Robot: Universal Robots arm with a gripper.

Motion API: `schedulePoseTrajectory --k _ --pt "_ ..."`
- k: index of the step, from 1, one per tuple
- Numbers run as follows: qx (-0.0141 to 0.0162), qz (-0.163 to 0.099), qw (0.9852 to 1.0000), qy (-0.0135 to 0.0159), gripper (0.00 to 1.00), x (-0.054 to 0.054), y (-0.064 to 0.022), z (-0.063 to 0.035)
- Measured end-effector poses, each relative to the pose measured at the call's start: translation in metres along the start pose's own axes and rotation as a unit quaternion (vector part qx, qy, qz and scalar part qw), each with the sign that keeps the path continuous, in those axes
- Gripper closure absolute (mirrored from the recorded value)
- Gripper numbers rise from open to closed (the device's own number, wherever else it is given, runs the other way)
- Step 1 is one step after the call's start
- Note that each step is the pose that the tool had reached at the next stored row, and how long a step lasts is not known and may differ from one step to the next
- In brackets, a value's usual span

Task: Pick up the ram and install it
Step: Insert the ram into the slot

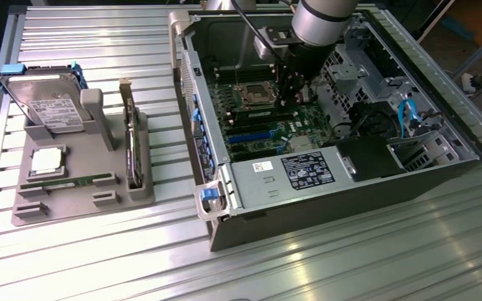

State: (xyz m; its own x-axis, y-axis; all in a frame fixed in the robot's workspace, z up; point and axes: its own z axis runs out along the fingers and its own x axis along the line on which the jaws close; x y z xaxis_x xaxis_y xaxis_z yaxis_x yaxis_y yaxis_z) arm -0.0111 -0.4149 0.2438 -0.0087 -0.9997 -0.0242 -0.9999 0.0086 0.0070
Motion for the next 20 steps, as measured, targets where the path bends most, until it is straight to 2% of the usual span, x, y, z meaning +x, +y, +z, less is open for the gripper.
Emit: schedulePoseTrajectory --k 20 --pt "0.0003 0.000 1.0000 0.0000 0.88 0.0000 0.0013 0.0017"
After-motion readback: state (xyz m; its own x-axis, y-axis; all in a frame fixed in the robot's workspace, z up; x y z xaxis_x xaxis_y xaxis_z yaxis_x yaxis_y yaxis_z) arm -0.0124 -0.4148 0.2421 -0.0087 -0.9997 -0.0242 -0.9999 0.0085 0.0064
